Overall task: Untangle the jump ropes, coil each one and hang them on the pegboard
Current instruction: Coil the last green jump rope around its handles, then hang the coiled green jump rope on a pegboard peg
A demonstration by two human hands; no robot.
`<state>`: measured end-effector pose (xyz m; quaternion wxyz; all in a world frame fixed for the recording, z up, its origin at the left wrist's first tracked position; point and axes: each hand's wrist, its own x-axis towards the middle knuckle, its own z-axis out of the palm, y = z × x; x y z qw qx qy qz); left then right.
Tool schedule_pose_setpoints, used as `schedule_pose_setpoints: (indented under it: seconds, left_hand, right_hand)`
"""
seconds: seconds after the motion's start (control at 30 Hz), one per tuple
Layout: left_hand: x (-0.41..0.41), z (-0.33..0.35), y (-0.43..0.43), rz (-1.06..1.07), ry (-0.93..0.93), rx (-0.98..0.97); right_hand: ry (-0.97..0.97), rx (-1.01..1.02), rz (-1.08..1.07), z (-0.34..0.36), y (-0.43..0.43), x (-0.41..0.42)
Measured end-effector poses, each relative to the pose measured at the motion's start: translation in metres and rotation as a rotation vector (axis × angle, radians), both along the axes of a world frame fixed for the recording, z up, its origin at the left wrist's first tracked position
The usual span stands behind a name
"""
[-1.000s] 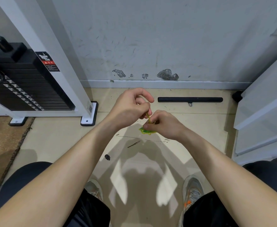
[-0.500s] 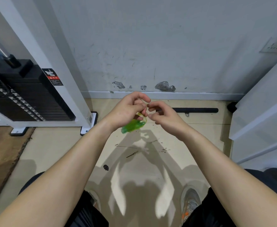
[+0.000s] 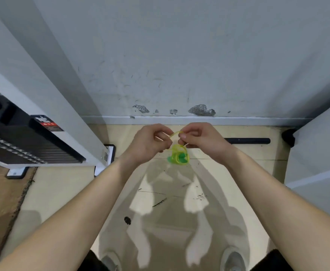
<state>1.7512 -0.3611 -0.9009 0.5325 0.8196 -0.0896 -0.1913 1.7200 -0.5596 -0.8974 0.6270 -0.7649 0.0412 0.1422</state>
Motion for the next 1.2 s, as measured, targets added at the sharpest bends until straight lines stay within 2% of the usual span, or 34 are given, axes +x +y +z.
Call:
schedule_pose_setpoints:
  seconds: [0.13,0.37,0.57,0.7,0.93,1.2]
  left_hand:
    - [0.027,0.067,-0.005,0.168,-0.062,0.02]
    - [0.035,0.288,-0.009,0.182,0.03,-0.161]
    - [0.029,0.464,-0.004,0.167,0.009,-0.2]
    - [0.025,0.563,0.005,0.136,-0.01,-0.204]
    - [0.034,0.687,0.013,0.063,-0.025,-0.308]
    - [0.073,0.743,-0.002,0.09,-0.17,-0.376]
  right_hand:
    - [0.011,-0.009,-0.048,0.073,-0.001,0.027]
    - [-0.012,-0.007,-0.122,0.291,0.007,0.041]
    - [-0.042,0.008,-0.109,0.472,0.01,0.034]
    - [-0.103,-0.013,-0.111,0.568,0.014,0.026]
    - [-0.198,-0.021,-0.16,0.686,0.018,0.031]
    - [-0.343,-0.012,-0.172,0.744,0.01,0.073]
